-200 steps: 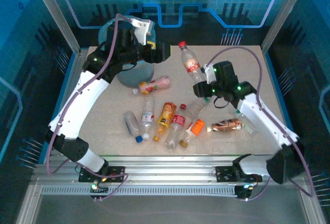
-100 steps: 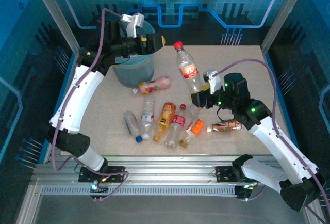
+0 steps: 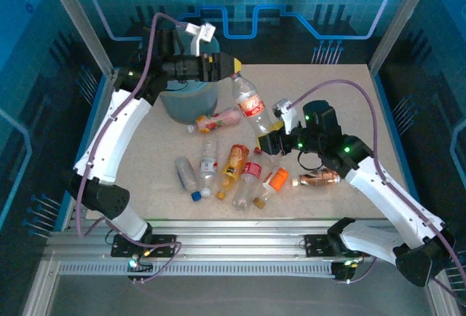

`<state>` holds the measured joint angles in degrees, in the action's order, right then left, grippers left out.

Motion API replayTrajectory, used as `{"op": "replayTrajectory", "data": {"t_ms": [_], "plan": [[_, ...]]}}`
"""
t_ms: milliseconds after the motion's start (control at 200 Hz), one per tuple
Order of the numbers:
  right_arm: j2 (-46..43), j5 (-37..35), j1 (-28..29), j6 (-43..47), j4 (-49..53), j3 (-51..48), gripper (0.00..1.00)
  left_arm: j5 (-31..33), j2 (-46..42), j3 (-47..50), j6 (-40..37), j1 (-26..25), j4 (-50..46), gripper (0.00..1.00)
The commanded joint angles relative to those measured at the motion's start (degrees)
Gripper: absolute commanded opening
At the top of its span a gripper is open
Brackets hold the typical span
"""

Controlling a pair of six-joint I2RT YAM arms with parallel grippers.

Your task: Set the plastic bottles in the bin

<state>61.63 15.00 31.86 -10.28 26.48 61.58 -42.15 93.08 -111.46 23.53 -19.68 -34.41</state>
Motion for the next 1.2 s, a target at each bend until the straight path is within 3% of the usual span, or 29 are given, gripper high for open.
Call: {"op": "replayTrajectory", "data": {"t_ms": [0, 260, 335, 480, 650, 890, 1060, 1196], "plan": [[0.42, -0.50, 1.23, 0.51, -0.55, 2.23, 0.46, -2.11, 0.57, -2.60, -2.10, -0.71, -2.55, 0.67], [0.85, -1.61, 1.46, 0.53, 0.14, 3.30, 0.47, -0.73, 0.31, -2.49, -3.68, -0.78, -5.09, 0.48], [1.07, -2.10, 1.50, 0.30, 0.48, 3.75, 0.48, 0.06, 0.10, -2.33, -4.06, -0.73, -5.28, 0.46], [1.98, -2.32, 1.72, 0.13, 0.59, 4.89, 0.50, 2.50, -0.33, -2.27, -4.61, -0.77, -4.93, 0.26], [3.65, -3.86, 2.33, -0.13, 0.72, 7.58, 0.60, 8.98, -1.39, -2.49, -4.65, -0.54, -1.68, 0.00], [6.49, -9.46, 2.90, -1.04, 1.10, 13.17, 0.94, 17.04, -2.45, -1.92, 1.06, 5.66, 6.82, 0.00], [8.24, -10.28, 2.95, -0.58, 1.69, 16.80, 0.99, 21.51, -2.16, -3.50, 3.90, 13.06, 11.96, 0.00], [9.47, -10.21, 3.04, -0.46, 2.42, 18.36, 1.00, 27.54, -0.96, -7.61, -0.30, 17.41, 11.43, 0.00]]}}
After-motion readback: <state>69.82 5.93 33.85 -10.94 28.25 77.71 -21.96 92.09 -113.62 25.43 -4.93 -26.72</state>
